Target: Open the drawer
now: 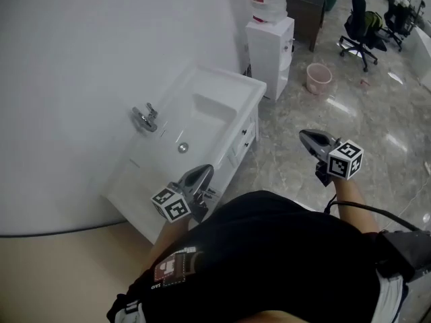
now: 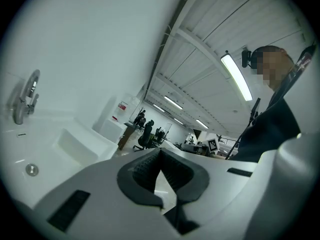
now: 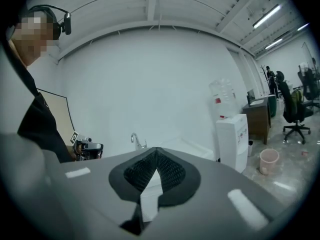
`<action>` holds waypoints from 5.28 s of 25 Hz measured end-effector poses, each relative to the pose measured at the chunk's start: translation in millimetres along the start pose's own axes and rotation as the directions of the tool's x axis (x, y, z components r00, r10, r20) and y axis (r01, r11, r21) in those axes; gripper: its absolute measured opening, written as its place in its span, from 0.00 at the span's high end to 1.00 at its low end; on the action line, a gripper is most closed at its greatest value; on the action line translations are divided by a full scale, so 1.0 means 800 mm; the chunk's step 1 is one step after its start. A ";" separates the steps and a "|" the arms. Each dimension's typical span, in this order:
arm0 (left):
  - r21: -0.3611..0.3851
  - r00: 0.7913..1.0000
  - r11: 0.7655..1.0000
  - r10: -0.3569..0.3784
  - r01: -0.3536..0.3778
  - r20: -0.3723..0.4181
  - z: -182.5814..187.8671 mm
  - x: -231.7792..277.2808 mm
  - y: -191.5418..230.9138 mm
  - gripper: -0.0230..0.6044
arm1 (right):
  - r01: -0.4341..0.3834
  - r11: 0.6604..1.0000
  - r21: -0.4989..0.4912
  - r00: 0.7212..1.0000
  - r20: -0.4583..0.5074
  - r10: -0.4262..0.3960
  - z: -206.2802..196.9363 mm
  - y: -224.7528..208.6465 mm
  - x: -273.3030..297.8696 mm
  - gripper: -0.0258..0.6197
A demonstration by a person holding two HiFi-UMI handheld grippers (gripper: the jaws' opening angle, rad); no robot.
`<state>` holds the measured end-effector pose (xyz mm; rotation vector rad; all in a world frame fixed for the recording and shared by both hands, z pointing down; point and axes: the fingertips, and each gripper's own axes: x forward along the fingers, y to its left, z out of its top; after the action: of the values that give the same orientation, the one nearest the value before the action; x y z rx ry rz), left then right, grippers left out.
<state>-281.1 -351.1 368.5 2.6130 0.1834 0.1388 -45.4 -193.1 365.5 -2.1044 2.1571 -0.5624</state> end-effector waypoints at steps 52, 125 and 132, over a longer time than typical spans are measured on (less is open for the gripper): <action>0.140 0.765 0.906 0.415 -0.400 -0.493 -0.364 0.414 0.301 0.98 | 0.087 0.972 0.220 0.987 -0.150 -0.055 -0.175 -0.370 -0.046 0.97; -0.573 0.678 0.489 0.715 -0.658 -0.169 -0.478 0.422 0.565 0.74 | 0.121 0.843 0.524 0.976 -0.220 -0.003 -0.454 -0.391 -0.061 0.97; -0.591 0.677 0.474 0.715 -0.652 -0.174 -0.494 0.430 0.540 0.74 | 0.131 0.840 0.526 0.979 -0.204 -0.025 -0.457 -0.395 -0.080 0.97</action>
<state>50.4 -475.9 948.2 1.8568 -0.8540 0.2908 147.1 -53.1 790.6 -1.8789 1.7070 -1.2563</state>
